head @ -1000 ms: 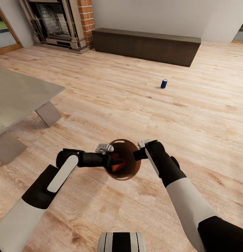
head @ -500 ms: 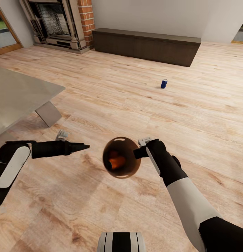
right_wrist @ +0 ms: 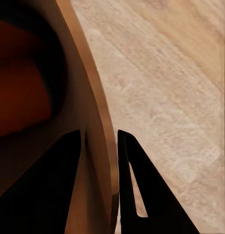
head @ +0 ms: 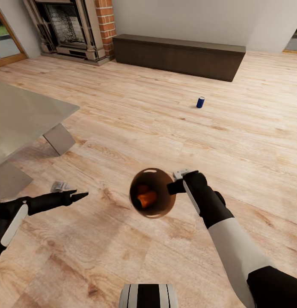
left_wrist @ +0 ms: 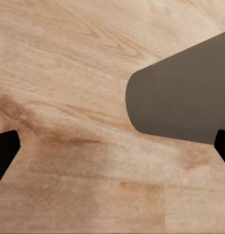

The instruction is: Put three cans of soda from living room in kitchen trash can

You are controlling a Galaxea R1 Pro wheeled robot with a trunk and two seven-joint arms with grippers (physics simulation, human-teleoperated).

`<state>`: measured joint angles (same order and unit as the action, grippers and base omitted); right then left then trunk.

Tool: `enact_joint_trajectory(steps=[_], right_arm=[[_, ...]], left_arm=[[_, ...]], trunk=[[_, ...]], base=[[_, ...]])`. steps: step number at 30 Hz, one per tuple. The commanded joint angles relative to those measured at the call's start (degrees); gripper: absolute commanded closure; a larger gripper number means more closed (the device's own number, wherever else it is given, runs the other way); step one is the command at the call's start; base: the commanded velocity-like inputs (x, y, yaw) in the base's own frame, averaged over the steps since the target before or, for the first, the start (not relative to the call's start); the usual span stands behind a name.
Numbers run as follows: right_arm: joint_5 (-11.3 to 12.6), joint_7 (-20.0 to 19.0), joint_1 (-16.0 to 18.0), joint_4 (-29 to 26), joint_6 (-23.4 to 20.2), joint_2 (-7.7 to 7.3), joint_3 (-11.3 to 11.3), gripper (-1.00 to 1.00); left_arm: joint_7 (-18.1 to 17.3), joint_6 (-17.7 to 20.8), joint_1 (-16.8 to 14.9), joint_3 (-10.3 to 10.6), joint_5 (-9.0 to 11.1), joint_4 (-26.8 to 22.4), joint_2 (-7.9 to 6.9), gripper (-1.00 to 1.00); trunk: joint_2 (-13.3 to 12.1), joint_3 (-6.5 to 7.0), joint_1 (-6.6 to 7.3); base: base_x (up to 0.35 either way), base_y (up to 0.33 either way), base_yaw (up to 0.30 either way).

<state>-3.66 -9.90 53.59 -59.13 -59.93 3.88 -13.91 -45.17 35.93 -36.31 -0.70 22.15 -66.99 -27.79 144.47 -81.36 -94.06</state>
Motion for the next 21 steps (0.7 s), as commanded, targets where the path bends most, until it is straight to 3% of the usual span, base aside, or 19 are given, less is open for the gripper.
enact_joint_trajectory(steps=[1, 2, 13, 18, 21], right_arm=[[1.3, -0.4, 0.0, -0.1, -0.1, -0.77, 0.1, 1.0], [1.3, -0.7, -0.1, -0.2, -0.1, -1.27, 0.1, 1.0], [-11.5, -4.2, -3.9, -3.5, 4.7, -4.96, 3.9, 1.0], [-15.2, -4.5, -5.6, -4.9, 6.8, -6.59, 5.6, 1.0], [-17.9, -4.5, -6.6, -5.8, 6.8, -6.59, 6.7, 1.0]], left_arm=[[0.2, -3.3, 0.0, 0.0, -0.7, 3.3, 0.5, -1.0], [0.2, -4.9, 0.0, 0.0, -0.9, 4.7, 0.79, -1.0], [3.8, -8.3, 3.7, 3.5, -4.5, 8.1, 4.29, -1.0], [5.4, -9.9, 3.7, 4.9, -4.5, 9.7, 5.89, -1.0], [6.4, -10.8, 3.7, 4.9, -4.5, 10.6, 6.85, -1.0]], trunk=[[0.0, 0.01, 0.01], [0.0, 0.01, 0.01], [0.0, 0.0, 0.0], [0.0, 0.0, 0.0], [0.0, 0.0, 0.0]], base=[[0.0, 0.0, 0.0], [0.0, 0.0, 0.0], [0.0, 0.0, 0.0], [0.0, 0.0, 0.0], [0.0, 0.0, 0.0]])
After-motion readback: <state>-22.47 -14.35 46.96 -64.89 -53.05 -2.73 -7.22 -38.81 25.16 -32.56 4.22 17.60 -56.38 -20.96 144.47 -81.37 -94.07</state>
